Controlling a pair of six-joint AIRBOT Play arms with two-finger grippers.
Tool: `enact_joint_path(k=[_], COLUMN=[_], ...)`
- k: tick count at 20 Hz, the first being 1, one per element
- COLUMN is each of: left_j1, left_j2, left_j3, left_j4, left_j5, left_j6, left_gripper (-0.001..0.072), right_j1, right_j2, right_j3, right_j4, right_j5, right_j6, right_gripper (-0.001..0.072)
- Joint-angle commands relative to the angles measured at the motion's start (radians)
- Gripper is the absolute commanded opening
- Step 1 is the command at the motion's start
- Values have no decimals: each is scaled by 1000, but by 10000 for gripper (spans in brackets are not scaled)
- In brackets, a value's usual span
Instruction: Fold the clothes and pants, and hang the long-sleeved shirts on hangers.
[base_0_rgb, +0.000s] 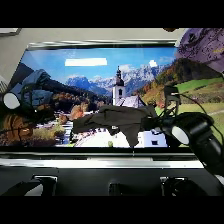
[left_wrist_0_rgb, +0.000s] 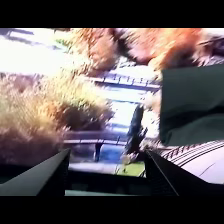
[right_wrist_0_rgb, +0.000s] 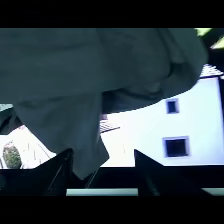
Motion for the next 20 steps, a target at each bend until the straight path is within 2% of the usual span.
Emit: enact_joint_path(k=[1,2,3,5,8,9,10,13,17,20], left_j1=[64,98,140,221,278,277,271,249,169,112], left_j2=[10,-3,-24,-83,-145,-161,-172,-211,-237,-262], left_j3=[-135,-169,-203,-268,-330,-330,-330,-330,-330,-330], left_j4=[-113,-209,-315,-516,-788,-849,-892,-928,-942,-941], left_j5=[138,189,212,216,264,264,268,266,246,251], left_j6=[41,74,129,251,465,528,555,571,642,645], left_gripper=[522,538,542,543,545,650,709,709,709,709], right_j1=[-1,-16,-50,-163,-365,-415,-454,-487,-486,-486], right_j2=[-38,-38,-36,-29,-30,-30,-30,-30,-30,-30], right_j3=[-3,-3,-3,-3,-10,-15,-21,-27,-27,-27], right_j4=[85,106,148,245,435,473,492,485,483,483], right_j5=[-23,-12,-5,-9,20,42,63,99,90,84], right_j6=[11,7,-12,-73,-286,-341,-382,-447,-450,-449], right_gripper=[504,507,543,559,564,564,564,563,562,561])
